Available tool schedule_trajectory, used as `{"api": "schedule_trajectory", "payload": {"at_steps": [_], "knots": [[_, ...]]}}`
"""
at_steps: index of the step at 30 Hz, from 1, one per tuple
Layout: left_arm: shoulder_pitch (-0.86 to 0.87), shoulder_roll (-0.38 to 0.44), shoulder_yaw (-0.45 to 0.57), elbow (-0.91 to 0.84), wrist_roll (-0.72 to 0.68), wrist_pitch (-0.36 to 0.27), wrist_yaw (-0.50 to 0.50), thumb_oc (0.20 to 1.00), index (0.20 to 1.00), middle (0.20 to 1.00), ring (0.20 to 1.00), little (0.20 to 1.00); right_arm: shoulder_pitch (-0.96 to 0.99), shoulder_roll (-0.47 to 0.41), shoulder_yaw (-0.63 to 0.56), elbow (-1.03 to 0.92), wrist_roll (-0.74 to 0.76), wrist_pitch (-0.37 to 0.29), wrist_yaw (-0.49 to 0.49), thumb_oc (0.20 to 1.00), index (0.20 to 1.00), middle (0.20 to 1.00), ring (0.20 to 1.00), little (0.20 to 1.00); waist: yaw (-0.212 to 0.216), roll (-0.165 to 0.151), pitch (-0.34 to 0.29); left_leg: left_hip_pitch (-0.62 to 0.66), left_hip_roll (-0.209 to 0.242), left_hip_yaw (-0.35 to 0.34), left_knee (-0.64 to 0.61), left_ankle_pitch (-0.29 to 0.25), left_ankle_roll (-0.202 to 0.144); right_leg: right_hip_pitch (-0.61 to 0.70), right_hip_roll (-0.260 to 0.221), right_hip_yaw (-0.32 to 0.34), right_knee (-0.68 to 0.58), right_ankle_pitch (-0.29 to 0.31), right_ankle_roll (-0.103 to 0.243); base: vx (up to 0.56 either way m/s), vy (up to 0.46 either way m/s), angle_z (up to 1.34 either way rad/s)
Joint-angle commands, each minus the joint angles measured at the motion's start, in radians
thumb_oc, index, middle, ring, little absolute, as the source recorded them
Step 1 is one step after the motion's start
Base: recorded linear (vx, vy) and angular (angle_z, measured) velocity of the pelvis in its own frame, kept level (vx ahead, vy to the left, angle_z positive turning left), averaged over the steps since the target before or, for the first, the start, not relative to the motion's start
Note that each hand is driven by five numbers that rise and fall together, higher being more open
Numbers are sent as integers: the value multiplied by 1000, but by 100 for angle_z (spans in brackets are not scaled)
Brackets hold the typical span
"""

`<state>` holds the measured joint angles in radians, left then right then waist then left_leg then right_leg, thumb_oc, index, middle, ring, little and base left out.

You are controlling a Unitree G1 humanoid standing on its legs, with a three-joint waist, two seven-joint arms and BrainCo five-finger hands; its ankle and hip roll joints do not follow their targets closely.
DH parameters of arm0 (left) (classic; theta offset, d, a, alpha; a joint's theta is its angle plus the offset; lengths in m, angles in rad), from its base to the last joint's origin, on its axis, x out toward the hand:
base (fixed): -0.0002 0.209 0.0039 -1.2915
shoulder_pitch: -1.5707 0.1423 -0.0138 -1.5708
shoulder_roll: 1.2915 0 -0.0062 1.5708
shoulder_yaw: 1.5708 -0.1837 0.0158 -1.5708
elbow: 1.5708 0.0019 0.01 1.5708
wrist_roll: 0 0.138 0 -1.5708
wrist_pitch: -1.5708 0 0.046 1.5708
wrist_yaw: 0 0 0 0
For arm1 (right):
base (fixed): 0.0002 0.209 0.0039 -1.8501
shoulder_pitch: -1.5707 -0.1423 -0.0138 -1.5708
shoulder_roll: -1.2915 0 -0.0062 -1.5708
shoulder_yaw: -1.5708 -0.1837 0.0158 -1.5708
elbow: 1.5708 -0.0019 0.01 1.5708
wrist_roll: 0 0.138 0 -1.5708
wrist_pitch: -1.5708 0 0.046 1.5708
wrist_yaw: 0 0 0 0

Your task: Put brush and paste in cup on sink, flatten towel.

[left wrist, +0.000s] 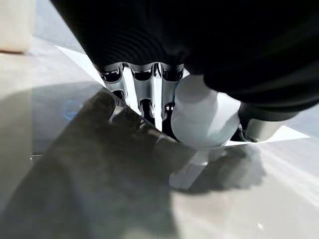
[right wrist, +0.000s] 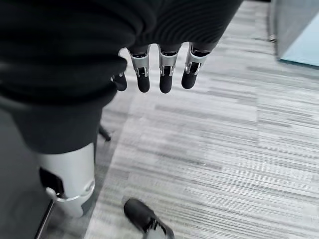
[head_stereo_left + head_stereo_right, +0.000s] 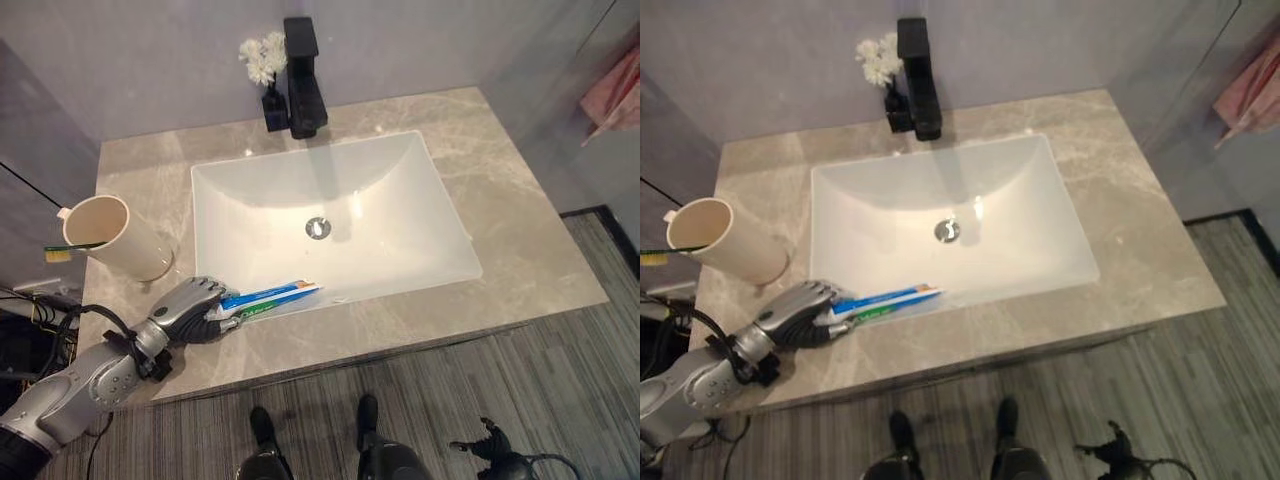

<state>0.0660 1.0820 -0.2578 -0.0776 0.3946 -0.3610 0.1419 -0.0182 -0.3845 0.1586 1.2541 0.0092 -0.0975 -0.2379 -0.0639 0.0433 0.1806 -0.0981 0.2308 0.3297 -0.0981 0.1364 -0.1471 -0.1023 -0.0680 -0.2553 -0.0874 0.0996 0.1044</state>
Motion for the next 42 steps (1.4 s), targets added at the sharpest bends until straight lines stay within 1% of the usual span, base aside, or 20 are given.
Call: {"api": "schedule_trajectory", "payload": {"at_steps": [1,4,7,10,11,14,16,17,18,19,20,21,22,24,26,27,28,32,36,42], "knots": [[91,-53,35,-23,-22,5,-3,200,200,200,200,200,45,13,-83,68,132,27,-7,1000,1000,1000,1000,1000,18,-25,-62,65,53,2,11,-24,-57,-26,-61,37,0,-13,72,59,30,9],[83,-124,117,-31,-56,28,36,200,200,200,200,200,67,17,-209,115,288,27,3,1000,1000,1000,1000,1000,14,-37,-83,81,43,-4,11,-32,-52,-3,-70,28,0,-13,73,51,25,8],[30,-286,231,-42,-137,50,140,200,200,200,200,200,75,-18,-403,94,578,-5,15,1000,1000,1000,1000,1000,-5,-60,-107,103,38,-6,11,-51,-52,24,-80,21,0,-18,79,49,34,7],[-34,-426,292,-64,-221,57,237,200,200,200,200,200,90,-96,-535,-7,650,-58,-59,1000,1000,1000,1000,1000,-25,-70,-119,109,34,-5,11,-59,-49,35,-86,18,0,-16,80,10,22,2],[-38,-431,290,-65,-220,58,238,200,200,200,200,200,92,-98,-539,-13,648,-55,-63,1000,1000,1000,1000,1000,-24,-66,-117,105,33,-6,11,-54,-47,31,-87,17,0,-11,79,11,32,6],[-135,-526,333,-141,-278,41,361,200,200,200,200,200,143,-207,-664,-415,436,-132,-341,1000,1000,1000,1000,1000,-55,-64,-139,112,27,-6,11,-73,-40,43,-99,13,0,-11,85,46,78,10],[-178,-523,354,-177,-231,47,404,200,200,200,200,200,157,-220,-706,-711,253,-139,-452,1000,1000,1000,1000,1000,-65,-57,-147,117,23,-3,11,-80,-34,47,-103,14,0,-9,88,6,58,1],[-182,-523,351,-177,-229,49,405,200,200,200,200,200,163,-208,-713,-732,240,-127,-461,1000,1000,1000,1000,1000,-63,-59,-145,112,22,-4,11,-73,-32,43,-105,14,0,-3,86,27,58,-1],[-234,-495,363,-214,-202,42,433,200,200,200,200,200,147,-268,-713,-867,79,-123,-509,1000,1000,1000,1000,1000,-65,-58,-159,120,17,-4,11,-85,-29,49,-107,18,0,-7,87,3,39,1],[-238,-497,364,-214,-198,44,436,200,200,200,200,200,146,-257,-717,-887,60,-108,-518,1000,1000,1000,1000,1000,-65,-57,-154,118,16,-3,11,-81,-27,47,-108,19,0,-3,86,64,78,2],[-294,-484,367,-253,-187,45,439,200,200,200,200,200,103,-286,-692,-1042,-53,-104,-516,1000,1000,1000,1000,1000,-60,-59,-162,128,12,0,11,-92,-24,52,-110,24,0,-8,89,1,35,0],[-296,-484,369,-254,-187,46,439,200,200,200,200,200,100,-283,-692,-1047,-57,-100,-516,1000,1000,1000,1000,1000,-61,-61,-159,126,11,1,11,-86,-22,49,-111,25,0,-3,87,19,68,-4],[-344,-469,369,-282,-188,49,430,200,200,200,200,200,41,-337,-615,-1224,-116,-117,-406,1000,1000,1000,1000,1000,-56,-68,-162,137,6,11,11,-88,-18,51,-112,33,0,-1,87,0,44,-4],[-382,-459,337,-311,-209,43,401,200,200,200,200,200,-21,-371,-523,-1313,-74,-147,-300,1000,1000,1000,1000,1000,-45,-75,-165,145,2,13,11,-96,-17,57,-112,39,0,-5,89,18,38,-12],[-417,-445,302,-323,-234,40,369,200,200,200,200,200,-98,-396,-396,-1371,65,-186,-148,1000,1000,1000,1000,1000,-31,-85,-167,149,-2,14,11,-96,-14,61,-115,40,0,-4,90,-18,15,-20],[-417,-443,305,-323,-235,40,369,200,200,200,200,200,-105,-398,-393,-1367,72,-187,-143,1000,1000,1000,1000,1000,-34,-86,-165,146,-3,15,11,-90,-13,58,-116,41,0,1,88,-23,11,-4],[-444,-435,262,-325,-261,38,335,200,200,200,200,200,-172,-403,-276,-1376,265,-212,-25,1000,1000,1000,1000,1000,-21,-94,-167,148,-5,12,11,-88,-11,64,-120,35,0,2,87,-1,11,5],[-481,-402,191,-323,-312,31,286,200,200,200,200,200,-353,-407,-16,-1410,581,-198,163,1000,1000,1000,1000,1000,13,-106,-165,151,-7,6,11,-88,-14,79,-125,22,0,-1,88,6,10,4],[-462,-370,178,-326,-390,19,249,200,200,200,200,200,-548,-298,163,-1428,725,-191,208,1000,1000,1000,1000,1000,46,-108,-164,151,-11,-7,11,-85,-14,92,-130,9,0,-3,84,15,15,14],[-374,-367,190,-356,-470,-7,197,200,200,200,200,200,-712,-227,280,-1430,804,-187,246,1000,1000,1000,1000,1000,86,-117,-161,139,-18,-28,11,-76,-14,105,-137,-18,0,-4,79,15,13,15]]}}
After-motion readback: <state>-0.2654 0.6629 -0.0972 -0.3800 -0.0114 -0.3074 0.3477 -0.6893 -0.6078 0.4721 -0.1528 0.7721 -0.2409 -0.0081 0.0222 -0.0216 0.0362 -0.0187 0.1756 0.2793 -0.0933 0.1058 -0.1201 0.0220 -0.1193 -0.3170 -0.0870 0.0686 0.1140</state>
